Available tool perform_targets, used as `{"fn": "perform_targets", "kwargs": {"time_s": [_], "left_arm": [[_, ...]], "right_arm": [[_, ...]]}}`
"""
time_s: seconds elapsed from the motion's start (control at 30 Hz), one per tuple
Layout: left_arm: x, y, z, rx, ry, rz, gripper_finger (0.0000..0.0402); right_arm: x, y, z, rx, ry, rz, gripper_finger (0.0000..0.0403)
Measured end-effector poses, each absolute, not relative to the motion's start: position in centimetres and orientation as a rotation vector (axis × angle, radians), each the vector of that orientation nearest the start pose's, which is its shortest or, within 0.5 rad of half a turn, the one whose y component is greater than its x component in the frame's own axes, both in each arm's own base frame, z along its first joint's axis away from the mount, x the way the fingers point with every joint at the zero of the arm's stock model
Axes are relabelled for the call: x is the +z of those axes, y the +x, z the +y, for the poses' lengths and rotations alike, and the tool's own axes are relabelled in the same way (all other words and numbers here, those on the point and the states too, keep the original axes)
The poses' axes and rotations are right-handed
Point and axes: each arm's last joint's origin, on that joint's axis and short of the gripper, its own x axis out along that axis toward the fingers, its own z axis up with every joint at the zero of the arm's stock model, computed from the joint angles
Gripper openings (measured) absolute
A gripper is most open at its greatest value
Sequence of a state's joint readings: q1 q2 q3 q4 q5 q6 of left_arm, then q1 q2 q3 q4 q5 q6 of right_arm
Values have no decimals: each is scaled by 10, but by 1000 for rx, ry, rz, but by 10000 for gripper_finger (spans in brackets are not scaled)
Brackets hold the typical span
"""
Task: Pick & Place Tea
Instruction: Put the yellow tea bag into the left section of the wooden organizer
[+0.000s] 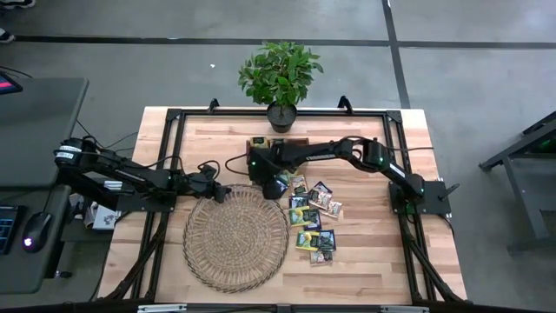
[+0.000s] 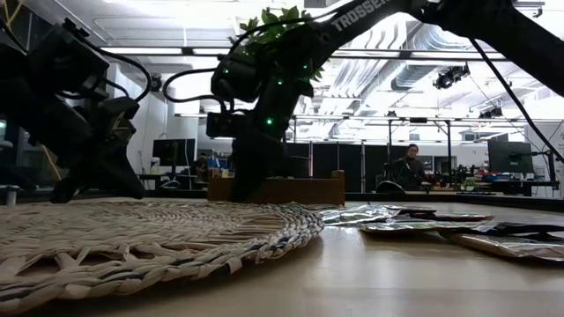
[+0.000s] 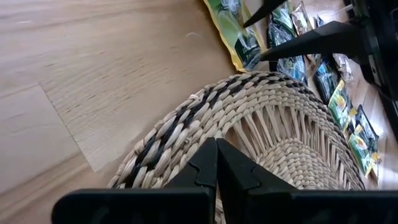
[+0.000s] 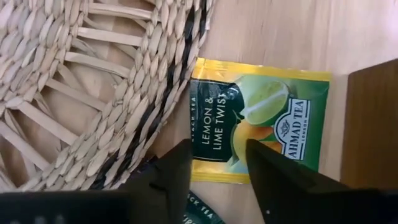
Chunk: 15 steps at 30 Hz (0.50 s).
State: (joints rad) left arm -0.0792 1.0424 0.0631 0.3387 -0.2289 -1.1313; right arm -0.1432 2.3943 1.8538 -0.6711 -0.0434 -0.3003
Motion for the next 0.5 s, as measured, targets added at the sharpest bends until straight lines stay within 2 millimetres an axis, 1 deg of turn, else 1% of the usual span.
{"fn": "perform_targets", "kwargs": {"time_s": [0.2,0.3,0.33,0.4,0.5], "left_arm": [[104,150,-5,479,-993,479,0],[104,150,-6,476,-994,481,0],[104,150,-6,474,-995,482,0],[104,150,-6,472,-994,483,0],[104,151,-6,470,-995,483,0]], "right_arm": [[117,483,-64,30,-64,1221,56],[117,484,-58,17,-47,1223,14],[117,484,-56,16,-48,1225,8],[118,485,-51,-1,-51,1231,8],[125,488,-42,-39,-97,1235,3]]}}
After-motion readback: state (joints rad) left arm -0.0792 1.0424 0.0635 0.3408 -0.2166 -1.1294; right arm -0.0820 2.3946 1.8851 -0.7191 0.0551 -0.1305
